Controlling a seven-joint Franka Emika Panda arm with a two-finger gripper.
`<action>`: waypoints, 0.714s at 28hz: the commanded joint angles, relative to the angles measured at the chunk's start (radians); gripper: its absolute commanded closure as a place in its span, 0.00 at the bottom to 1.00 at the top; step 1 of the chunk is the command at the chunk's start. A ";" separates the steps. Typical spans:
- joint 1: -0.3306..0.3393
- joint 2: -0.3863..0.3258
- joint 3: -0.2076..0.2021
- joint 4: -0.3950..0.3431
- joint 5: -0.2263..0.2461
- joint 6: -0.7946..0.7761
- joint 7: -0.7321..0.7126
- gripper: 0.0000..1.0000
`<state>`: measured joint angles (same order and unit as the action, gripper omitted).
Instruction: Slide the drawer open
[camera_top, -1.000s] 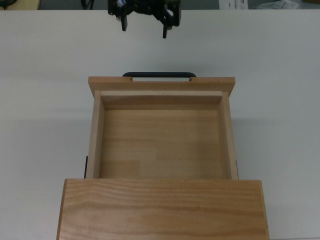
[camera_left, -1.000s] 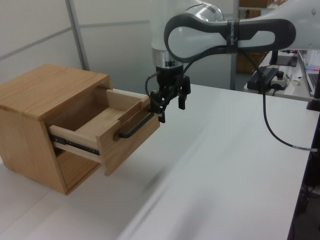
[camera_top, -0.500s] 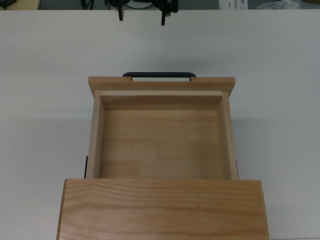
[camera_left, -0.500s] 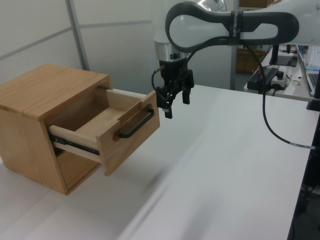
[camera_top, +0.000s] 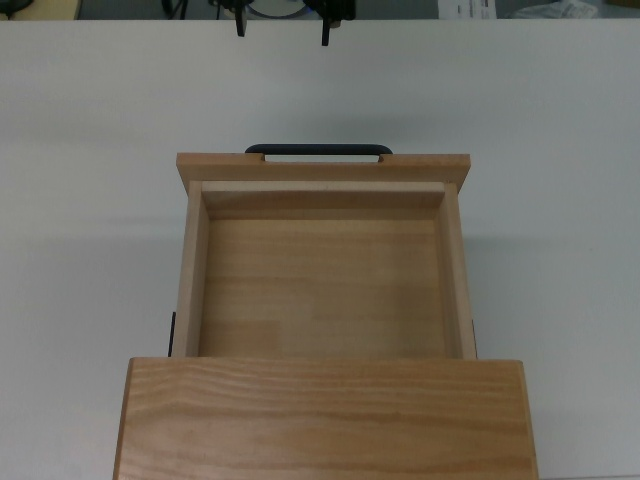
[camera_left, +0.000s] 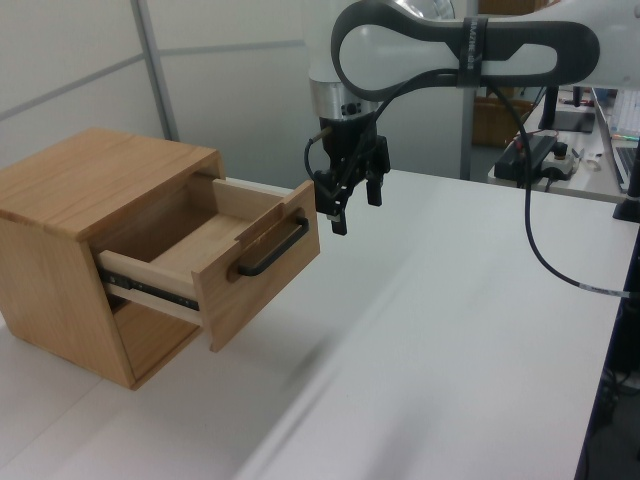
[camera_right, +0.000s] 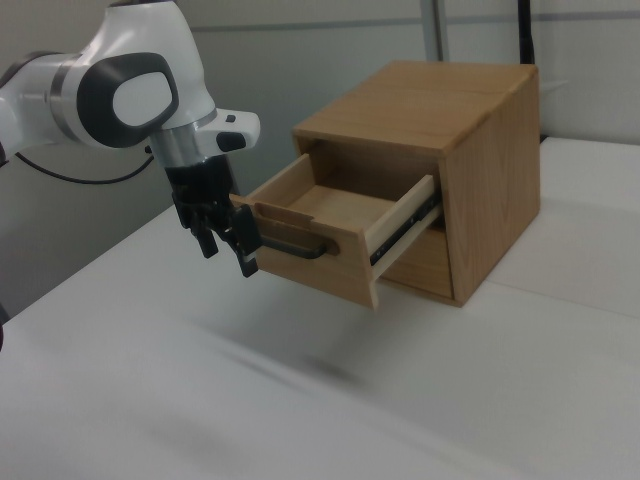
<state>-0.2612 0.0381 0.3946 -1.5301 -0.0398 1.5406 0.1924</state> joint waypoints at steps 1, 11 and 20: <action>-0.003 -0.006 -0.003 0.031 -0.002 -0.043 -0.028 0.00; -0.003 -0.006 -0.003 0.056 -0.002 -0.071 -0.027 0.00; -0.001 -0.006 0.001 0.062 0.000 -0.071 -0.025 0.00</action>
<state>-0.2611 0.0380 0.3946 -1.4794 -0.0398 1.4980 0.1915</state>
